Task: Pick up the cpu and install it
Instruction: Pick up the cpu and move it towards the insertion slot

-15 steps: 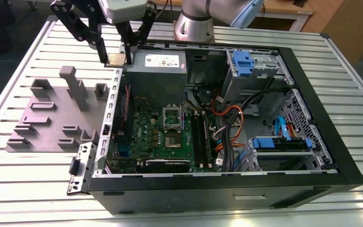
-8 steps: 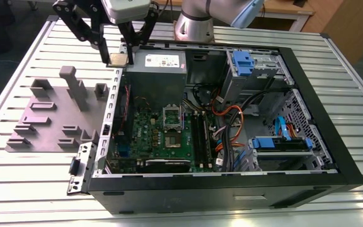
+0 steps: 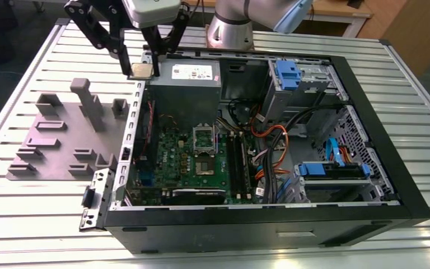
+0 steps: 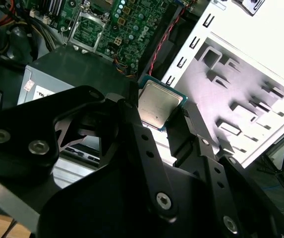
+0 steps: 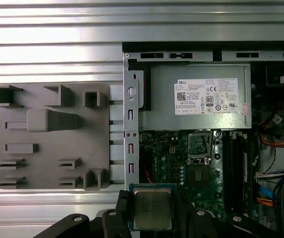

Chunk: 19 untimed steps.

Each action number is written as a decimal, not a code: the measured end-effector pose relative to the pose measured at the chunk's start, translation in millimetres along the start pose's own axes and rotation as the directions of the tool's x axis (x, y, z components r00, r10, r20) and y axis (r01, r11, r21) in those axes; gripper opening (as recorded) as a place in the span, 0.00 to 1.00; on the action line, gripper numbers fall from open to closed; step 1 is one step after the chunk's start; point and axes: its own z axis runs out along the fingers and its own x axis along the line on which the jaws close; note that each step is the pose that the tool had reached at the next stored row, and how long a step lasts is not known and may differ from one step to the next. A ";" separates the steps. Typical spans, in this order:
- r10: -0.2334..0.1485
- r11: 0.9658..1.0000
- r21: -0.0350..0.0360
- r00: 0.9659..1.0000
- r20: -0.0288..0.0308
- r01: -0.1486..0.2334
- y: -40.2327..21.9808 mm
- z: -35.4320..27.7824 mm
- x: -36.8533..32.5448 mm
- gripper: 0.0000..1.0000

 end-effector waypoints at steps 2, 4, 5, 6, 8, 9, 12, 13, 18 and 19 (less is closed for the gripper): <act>0.000 1.000 0.000 1.000 0.000 0.000 0.0 0.0 -0.8 0.47; 0.000 1.000 0.000 1.000 0.000 0.000 0.0 0.0 -1.6 0.47; 0.000 1.000 0.000 1.000 0.000 0.000 0.1 0.0 -1.9 0.47; 0.000 1.000 0.000 1.000 0.000 0.000 0.1 0.0 -2.3 0.47; 0.000 1.000 0.000 1.000 0.000 0.000 0.1 0.0 -3.0 0.47; 0.000 1.000 0.000 1.000 0.000 0.000 0.1 0.0 -3.3 0.47; 0.000 1.000 0.000 1.000 0.000 0.000 0.2 0.0 -4.4 0.47; 0.000 1.000 0.000 1.000 0.000 0.000 0.2 0.0 -5.1 0.47; 0.000 1.000 0.000 1.000 0.000 0.000 0.3 0.1 -8.7 0.47; 0.000 1.000 0.000 1.000 0.000 0.000 0.3 0.1 -9.5 0.47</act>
